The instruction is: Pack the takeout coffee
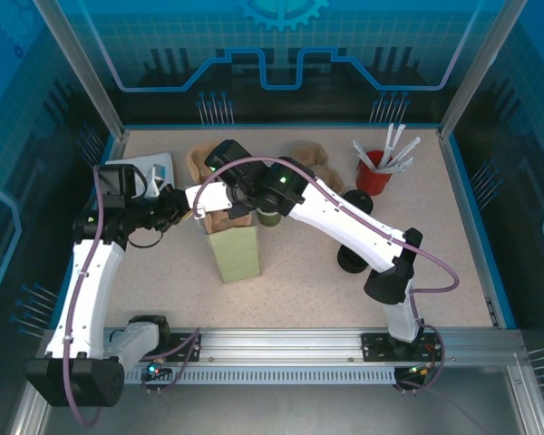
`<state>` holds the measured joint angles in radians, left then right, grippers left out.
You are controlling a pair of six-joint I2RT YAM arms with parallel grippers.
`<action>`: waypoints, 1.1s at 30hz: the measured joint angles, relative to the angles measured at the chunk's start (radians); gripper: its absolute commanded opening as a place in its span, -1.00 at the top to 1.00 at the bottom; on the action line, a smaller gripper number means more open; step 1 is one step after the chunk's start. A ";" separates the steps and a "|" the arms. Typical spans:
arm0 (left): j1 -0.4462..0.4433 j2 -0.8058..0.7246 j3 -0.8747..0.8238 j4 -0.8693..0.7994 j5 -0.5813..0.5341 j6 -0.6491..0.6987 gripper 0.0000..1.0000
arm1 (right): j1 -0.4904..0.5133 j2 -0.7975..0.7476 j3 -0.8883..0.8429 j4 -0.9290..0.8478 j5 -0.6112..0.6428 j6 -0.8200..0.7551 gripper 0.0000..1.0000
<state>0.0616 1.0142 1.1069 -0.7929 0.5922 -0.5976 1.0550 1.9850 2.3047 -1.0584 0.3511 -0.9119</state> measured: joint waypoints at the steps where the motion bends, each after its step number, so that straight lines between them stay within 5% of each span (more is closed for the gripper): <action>1: -0.005 -0.006 -0.003 0.006 0.000 -0.005 0.82 | 0.000 0.000 0.000 -0.013 -0.007 0.008 0.41; 16: -0.099 -0.048 -0.018 0.014 -0.040 -0.072 0.86 | 0.005 0.000 -0.079 -0.128 -0.079 0.110 0.44; 33: -0.107 -0.076 -0.062 0.031 -0.074 -0.085 0.86 | 0.013 -0.014 -0.164 -0.155 -0.099 0.151 0.45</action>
<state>-0.0452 0.9382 1.0447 -0.7624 0.5179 -0.6823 1.0679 1.9705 2.1410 -1.2137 0.2520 -0.7612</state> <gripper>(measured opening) 0.071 0.275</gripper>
